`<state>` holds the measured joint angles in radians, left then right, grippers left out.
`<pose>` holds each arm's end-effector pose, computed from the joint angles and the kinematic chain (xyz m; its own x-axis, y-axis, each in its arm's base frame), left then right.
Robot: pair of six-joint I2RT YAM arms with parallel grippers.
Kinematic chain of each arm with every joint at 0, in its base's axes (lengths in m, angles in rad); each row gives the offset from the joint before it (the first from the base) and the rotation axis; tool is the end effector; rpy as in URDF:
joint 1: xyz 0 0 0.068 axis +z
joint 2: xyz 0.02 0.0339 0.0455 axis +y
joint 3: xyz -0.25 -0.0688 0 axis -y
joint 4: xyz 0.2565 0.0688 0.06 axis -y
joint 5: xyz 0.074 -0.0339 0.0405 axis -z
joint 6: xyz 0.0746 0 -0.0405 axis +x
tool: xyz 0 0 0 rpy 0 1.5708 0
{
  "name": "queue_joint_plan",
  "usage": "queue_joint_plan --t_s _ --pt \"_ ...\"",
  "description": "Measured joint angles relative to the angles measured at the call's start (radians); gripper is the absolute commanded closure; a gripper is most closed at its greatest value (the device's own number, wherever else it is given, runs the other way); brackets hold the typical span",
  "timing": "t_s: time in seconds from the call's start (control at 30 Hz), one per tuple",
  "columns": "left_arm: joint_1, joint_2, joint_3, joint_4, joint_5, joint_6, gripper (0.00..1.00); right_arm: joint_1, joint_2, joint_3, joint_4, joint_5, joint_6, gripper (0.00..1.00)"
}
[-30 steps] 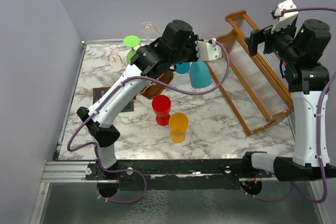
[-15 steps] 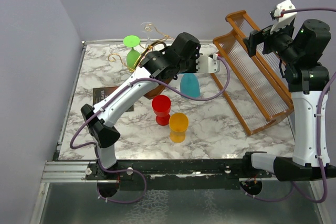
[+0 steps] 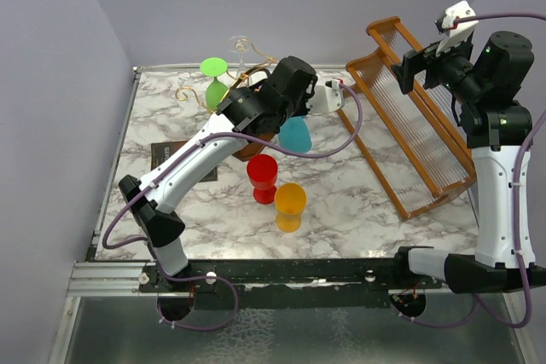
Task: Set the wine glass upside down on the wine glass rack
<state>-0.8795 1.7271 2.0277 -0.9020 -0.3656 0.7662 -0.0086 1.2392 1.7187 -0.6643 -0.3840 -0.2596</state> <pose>0.2785 -0.2947 0.4124 0.1087 0.8844 -0.4539 0.6331 0.2904 0.7175 0.2795 0.0255 0.4951 -0.0851 -0.2373 -0.9677 -0.3954 0.8995 -0.1858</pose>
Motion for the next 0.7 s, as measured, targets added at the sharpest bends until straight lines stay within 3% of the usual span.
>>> queue_joint_plan --t_s 0.7 --pt "0.0 -0.026 -0.108 0.053 -0.227 -0.049 1.0 0.0 0.019 -0.003 0.0 -0.022 0.002 0.0"
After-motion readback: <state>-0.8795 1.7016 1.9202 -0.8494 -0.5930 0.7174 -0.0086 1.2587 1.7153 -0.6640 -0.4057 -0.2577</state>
